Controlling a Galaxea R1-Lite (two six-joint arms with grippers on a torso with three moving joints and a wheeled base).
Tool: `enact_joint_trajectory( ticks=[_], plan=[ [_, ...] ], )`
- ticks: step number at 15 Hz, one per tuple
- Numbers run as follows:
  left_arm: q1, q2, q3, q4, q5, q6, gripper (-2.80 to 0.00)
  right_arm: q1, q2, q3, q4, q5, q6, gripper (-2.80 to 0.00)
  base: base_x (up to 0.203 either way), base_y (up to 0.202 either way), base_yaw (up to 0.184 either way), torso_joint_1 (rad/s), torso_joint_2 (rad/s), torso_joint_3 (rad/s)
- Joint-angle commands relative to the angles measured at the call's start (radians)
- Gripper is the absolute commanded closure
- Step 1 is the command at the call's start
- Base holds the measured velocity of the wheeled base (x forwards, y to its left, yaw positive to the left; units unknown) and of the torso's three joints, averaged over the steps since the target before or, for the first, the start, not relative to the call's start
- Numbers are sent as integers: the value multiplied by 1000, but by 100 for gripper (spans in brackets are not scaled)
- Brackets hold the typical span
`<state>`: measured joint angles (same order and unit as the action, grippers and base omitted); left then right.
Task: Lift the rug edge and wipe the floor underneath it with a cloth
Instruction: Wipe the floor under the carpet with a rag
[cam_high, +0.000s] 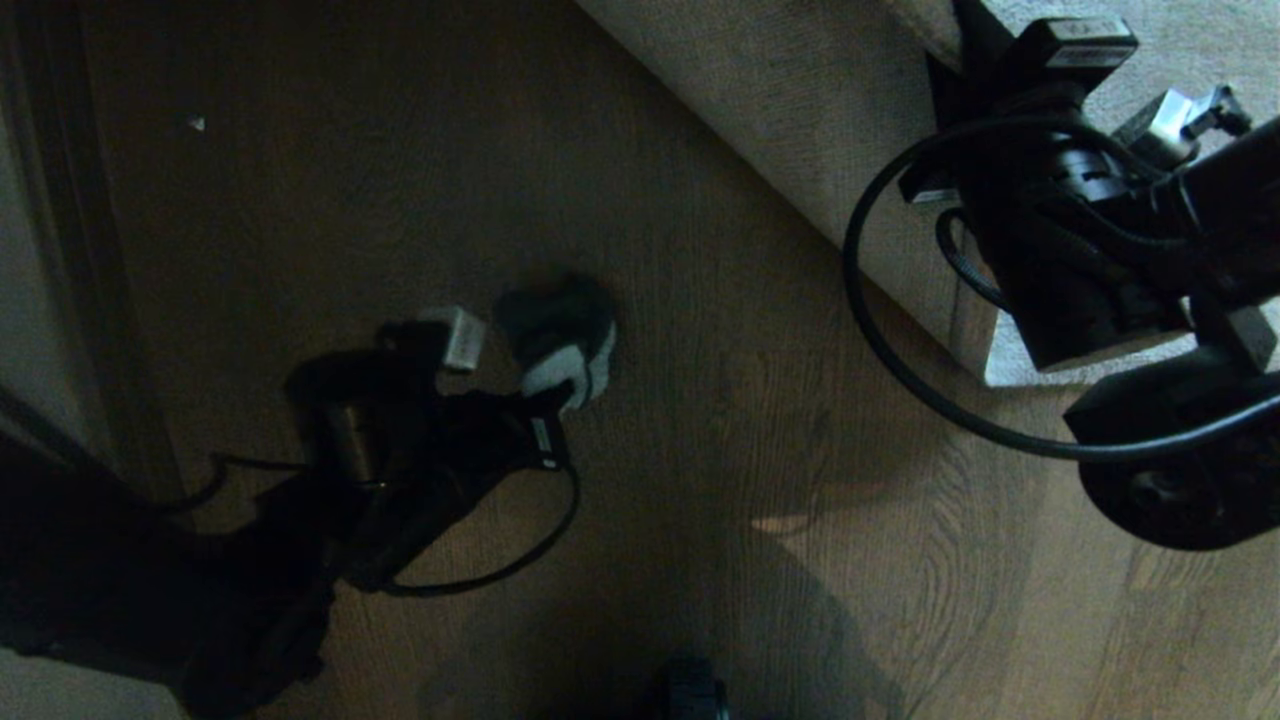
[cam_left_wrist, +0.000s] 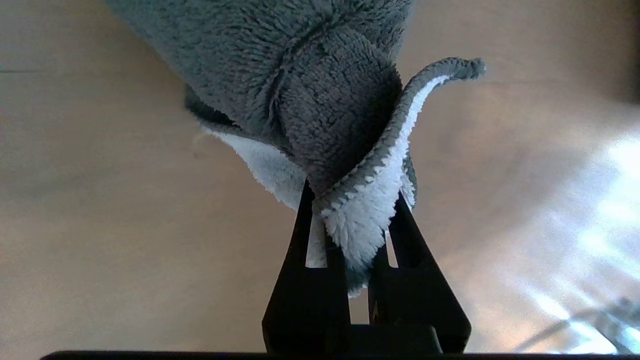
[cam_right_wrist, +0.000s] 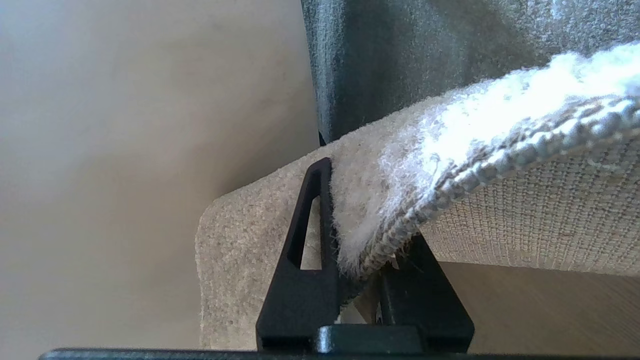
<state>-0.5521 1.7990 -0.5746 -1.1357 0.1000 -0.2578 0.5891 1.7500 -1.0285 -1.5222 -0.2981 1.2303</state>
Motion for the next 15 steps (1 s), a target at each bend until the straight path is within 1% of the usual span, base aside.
enact_joint_trajectory(
  ticks=[1,2,4,7,9,11,15],
  plan=[
    [71,-115,88,-5,0,-1,0,1,5,-1,-48,-1,8,0,0,0,0,0,0,0],
    [92,-152,135,-4,-2,-1,0,0,5,0,-48,-1,8,0,0,0,0,0,0,0],
    [106,-246,252,-1,-5,-1,0,1,5,2,-48,-1,8,0,0,0,0,0,0,0],
    [107,-405,419,5,-9,2,0,0,5,5,-48,-1,8,0,0,0,0,0,0,0],
    [102,-487,505,27,-10,3,0,0,3,10,-48,-1,8,0,0,0,0,0,0,0],
    [58,-523,559,47,-10,3,0,0,3,21,-48,-3,8,0,0,0,0,0,0,0],
    [-19,-507,573,55,-16,4,0,0,3,24,-48,-3,6,0,0,0,0,0,0,0]
  ],
)
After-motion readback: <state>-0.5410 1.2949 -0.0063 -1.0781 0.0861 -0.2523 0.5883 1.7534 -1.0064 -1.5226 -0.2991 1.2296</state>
